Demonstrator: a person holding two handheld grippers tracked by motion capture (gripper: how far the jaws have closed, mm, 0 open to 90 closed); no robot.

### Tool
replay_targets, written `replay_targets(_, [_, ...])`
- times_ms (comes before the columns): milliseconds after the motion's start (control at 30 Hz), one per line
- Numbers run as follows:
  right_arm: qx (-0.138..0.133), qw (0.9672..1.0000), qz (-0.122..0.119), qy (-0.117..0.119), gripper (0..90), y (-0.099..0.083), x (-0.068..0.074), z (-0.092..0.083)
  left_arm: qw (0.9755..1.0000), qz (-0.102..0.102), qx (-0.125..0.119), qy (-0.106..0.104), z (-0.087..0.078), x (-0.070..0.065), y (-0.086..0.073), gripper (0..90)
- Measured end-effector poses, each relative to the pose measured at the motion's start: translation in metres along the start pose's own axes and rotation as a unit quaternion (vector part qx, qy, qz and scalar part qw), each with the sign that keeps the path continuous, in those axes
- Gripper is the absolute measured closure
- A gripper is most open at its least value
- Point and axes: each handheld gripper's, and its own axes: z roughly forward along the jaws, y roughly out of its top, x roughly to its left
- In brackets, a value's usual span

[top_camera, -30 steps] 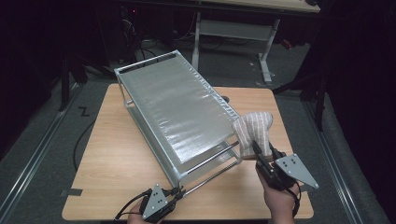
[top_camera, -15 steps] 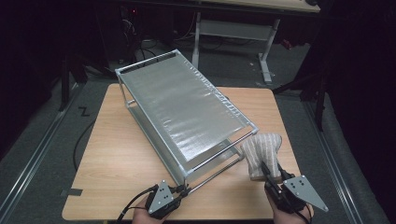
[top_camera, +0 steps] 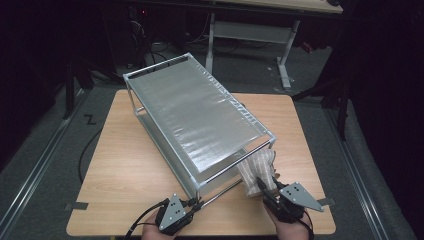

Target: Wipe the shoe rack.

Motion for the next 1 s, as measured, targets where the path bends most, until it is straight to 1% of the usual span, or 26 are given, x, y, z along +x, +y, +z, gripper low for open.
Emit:
replay_targets(67, [-0.005,0.9999,-0.007,0.008,65.7,0.004,0.003,0.007,1.0,0.003,0.001,0.008,-0.004,-0.001,-0.001,79.9])
replay_targets(167, [-0.012,0.9999,-0.008,0.004,65.7,0.011,0.002,0.016,0.9999,0.004,0.002,0.017,-0.01,0.0,-0.004,79.8])
replay_targets(233, [-0.012,0.9999,-0.007,0.001,65.8,0.012,0.001,0.018,0.9998,0.003,0.001,0.02,-0.012,0.0,-0.005,79.8])
replay_targets(267, [-0.012,0.9998,-0.003,-0.017,65.9,0.015,-0.007,0.025,0.9996,0.008,0.004,0.026,-0.015,0.0,-0.006,79.8])
replay_targets(367, [-0.014,0.9994,0.002,-0.031,66.2,0.017,-0.015,0.03,0.9995,0.009,0.005,0.032,-0.018,0.0,-0.007,79.7])
replay_targets(467, [-0.019,0.9993,0.0,-0.031,66.2,0.02,-0.018,0.033,0.9994,0.007,0.003,0.033,-0.019,0.0,-0.008,79.6])
replay_targets(567, [-0.022,0.9992,-0.016,-0.029,66.3,0.022,-0.012,0.034,0.9994,0.009,0.003,0.033,-0.019,0.0,-0.008,79.5])
replay_targets(633, [-0.024,0.9991,-0.022,-0.026,66.3,0.024,-0.008,0.033,0.9994,0.009,0.003,0.032,-0.019,0.0,-0.008,79.5])
replay_targets(733, [-0.026,0.9991,-0.027,-0.022,66.4,0.025,-0.004,0.031,0.9995,0.011,0.003,0.03,-0.019,0.0,-0.008,79.5])
replay_targets(833, [-0.027,0.9991,-0.031,-0.012,66.4,0.025,0.002,0.027,0.9996,0.011,0.002,0.028,-0.018,0.0,-0.007,79.5])
replay_targets(900, [-0.028,0.999,-0.033,-0.009,66.5,0.025,0.004,0.026,0.9996,0.013,0.002,0.025,-0.016,0.0,-0.007,79.5])
replay_targets(1000, [-0.029,0.9988,-0.038,0.011,66.4,0.025,0.014,0.023,0.9997,0.014,0.002,0.021,-0.014,0.0,-0.006,79.5])
